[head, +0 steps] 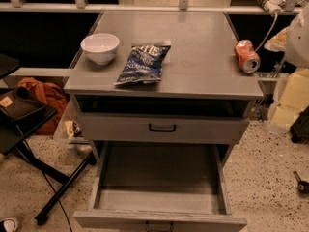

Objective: Place blue chip bag into middle drawer

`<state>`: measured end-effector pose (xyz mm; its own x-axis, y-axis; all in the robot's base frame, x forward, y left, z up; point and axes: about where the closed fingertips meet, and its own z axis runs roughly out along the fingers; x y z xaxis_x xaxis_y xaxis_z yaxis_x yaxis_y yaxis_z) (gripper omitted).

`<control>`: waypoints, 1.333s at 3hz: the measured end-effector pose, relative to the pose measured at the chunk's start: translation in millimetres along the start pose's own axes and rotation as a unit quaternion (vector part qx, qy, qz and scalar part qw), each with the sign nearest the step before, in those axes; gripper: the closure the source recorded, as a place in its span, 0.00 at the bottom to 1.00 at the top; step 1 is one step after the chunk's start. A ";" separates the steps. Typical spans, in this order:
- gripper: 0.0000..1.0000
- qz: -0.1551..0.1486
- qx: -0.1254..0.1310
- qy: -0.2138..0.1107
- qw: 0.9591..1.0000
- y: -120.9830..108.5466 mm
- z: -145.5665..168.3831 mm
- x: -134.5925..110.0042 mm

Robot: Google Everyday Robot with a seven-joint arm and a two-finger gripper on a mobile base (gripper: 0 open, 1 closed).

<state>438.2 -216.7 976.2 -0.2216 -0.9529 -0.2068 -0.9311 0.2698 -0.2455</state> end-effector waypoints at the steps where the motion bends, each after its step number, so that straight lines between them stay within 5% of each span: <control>1: 0.00 0.004 0.004 -0.003 1.000 -1.7 -1.1 -1.0; 2: 0.00 0.034 0.012 -0.030 0.999 -20.7 8.2 -23.1; 3: 0.00 0.088 0.023 -0.089 0.992 -51.1 25.1 -77.0; 4: 0.00 0.157 0.021 -0.143 0.977 -79.3 46.6 -128.0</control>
Offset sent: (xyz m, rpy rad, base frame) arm 0.0782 0.0489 0.0001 0.1984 -0.0568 -0.1547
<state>553.9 -109.6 977.9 -0.3994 -0.7465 -0.5322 -0.8158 0.5542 -0.1653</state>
